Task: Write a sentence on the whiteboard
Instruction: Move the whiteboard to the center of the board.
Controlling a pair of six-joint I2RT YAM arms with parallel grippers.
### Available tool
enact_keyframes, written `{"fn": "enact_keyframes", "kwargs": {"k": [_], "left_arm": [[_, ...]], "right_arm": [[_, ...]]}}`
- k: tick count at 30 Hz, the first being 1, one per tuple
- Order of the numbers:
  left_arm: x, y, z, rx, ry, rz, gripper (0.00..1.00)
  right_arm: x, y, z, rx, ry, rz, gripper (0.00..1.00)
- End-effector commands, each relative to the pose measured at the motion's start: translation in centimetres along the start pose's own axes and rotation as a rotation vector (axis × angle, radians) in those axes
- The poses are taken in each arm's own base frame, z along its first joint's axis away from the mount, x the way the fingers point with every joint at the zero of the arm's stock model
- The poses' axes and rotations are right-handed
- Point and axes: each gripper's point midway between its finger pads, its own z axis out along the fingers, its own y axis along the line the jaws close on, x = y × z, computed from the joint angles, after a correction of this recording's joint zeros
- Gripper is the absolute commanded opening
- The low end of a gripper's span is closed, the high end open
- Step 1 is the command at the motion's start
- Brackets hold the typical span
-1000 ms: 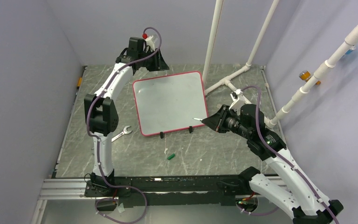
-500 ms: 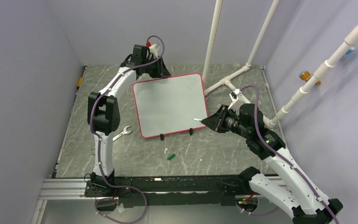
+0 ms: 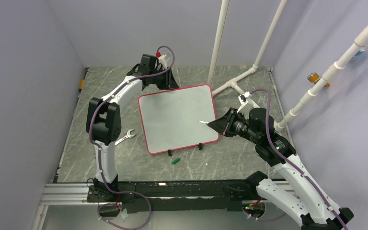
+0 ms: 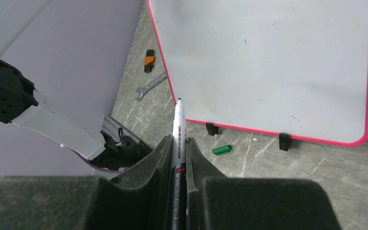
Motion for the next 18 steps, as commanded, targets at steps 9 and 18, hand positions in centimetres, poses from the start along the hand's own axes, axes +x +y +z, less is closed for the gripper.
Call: {"fn": "enact_keyframes", "kwargs": {"k": [9,18], "left_arm": [[0.1,-4.4,-3.2,0.083,0.054,0.158,0.51],[-2.5,-3.5,-7.4,0.205,0.050,0.235,0.62]], "right_arm": [[-0.8,1.5,-0.9,-0.047,-0.024,0.006,0.00],[-1.0,1.8,-1.3,-0.046,-0.026,0.009,0.00]]}}
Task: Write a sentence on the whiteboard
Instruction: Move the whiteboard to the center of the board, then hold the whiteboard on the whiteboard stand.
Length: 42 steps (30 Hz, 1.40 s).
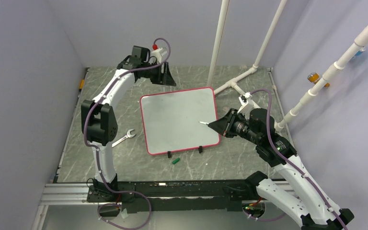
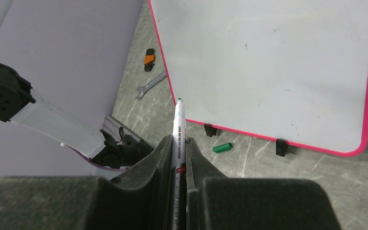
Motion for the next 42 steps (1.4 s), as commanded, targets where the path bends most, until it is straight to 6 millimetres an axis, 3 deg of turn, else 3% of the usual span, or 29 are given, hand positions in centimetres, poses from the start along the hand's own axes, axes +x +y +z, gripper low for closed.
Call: {"fn": "enact_keyframes", "kwargs": {"k": [1,9,24,32,42], "left_arm": [[-1.0,-1.9,-3.5,0.142,0.006,0.117,0.62],[1.9,-2.5,-3.4,0.285,0.108,0.167,0.59],[3.8,-1.2,-2.3,0.305,0.171,0.104,0.49],[5.7,-1.2,-2.6,0.313,0.208,0.075,0.39],[6.2,-1.6,-2.7,0.339,0.219,0.053,0.31]], "right_arm": [[-1.2,1.8,-1.1,-0.048,-0.030,-0.001,0.00],[-1.2,2.1,-0.6,-0.057,-0.014,0.000,0.00],[-1.0,2.1,-1.0,-0.063,-0.018,0.009,0.00],[-0.9,2.0,-1.0,-0.061,-0.016,0.007,0.00],[-0.8,2.1,-0.9,-0.069,-0.015,0.013,0.00]]}}
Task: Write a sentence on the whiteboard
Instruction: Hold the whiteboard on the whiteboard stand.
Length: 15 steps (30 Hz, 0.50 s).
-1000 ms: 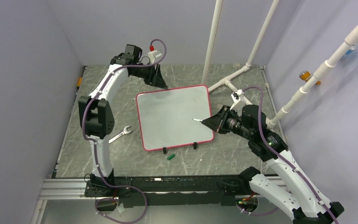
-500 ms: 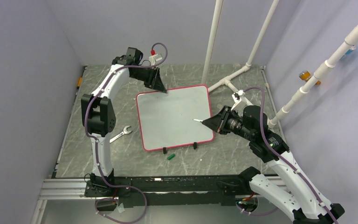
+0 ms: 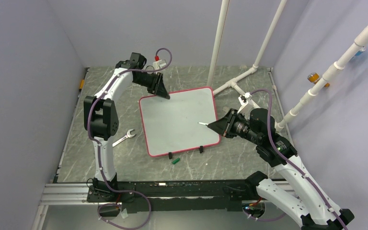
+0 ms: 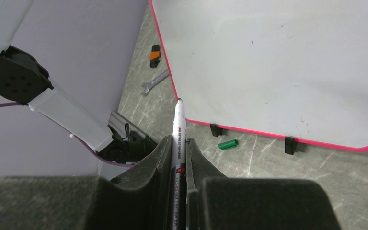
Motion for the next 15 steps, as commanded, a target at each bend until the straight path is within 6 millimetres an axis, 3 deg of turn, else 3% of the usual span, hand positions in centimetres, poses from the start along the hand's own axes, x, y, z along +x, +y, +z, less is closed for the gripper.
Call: {"fn": "enact_keyframes", "kwargs": {"k": [1,15], "left_arm": [[0.2,-2.0,-0.3,0.067,0.002,0.004,0.29],[0.0,-4.9,-1.3,0.066,-0.023,0.132,0.06]], "right_arm": [[-1.0,1.6,-0.6,-0.047,-0.030,-0.002,0.00],[-1.1,1.9,-0.8,-0.058,-0.032,-0.011,0.00]]}}
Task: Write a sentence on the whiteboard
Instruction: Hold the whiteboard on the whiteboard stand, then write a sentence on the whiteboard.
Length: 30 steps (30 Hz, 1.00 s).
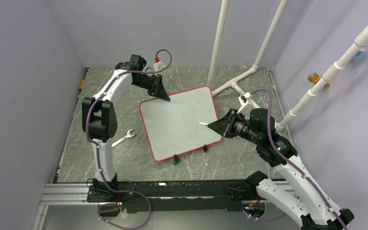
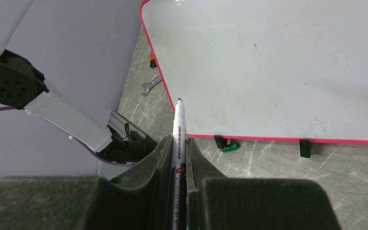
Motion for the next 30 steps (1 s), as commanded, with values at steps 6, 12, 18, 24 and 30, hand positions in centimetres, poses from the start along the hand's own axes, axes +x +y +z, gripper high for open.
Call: {"fn": "enact_keyframes", "kwargs": {"k": [6,12,18,24,30], "left_arm": [[-0.7,-3.5,-1.2,-0.093,-0.031,0.271,0.00],[0.0,-5.1,-1.6,-0.142,-0.068,0.437,0.00],[0.9,-5.8,-1.9,-0.195,-0.096,0.538,0.00],[1.8,-5.4,-1.7,-0.287,-0.105,0.651,0.00],[1.8,-5.3,-1.4,-0.311,-0.085,0.648,0.00]], "right_arm": [[-1.4,2.1,-0.9,-0.062,-0.037,-0.026,0.00],[-1.3,2.0,-1.0,-0.059,-0.040,-0.024,0.00],[-1.3,2.1,-1.1,-0.072,-0.042,-0.033,0.00],[-0.9,2.3,-1.1,-0.098,-0.032,-0.069,0.00],[-1.0,2.9,-1.2,-0.127,-0.030,-0.095,0.00]]}}
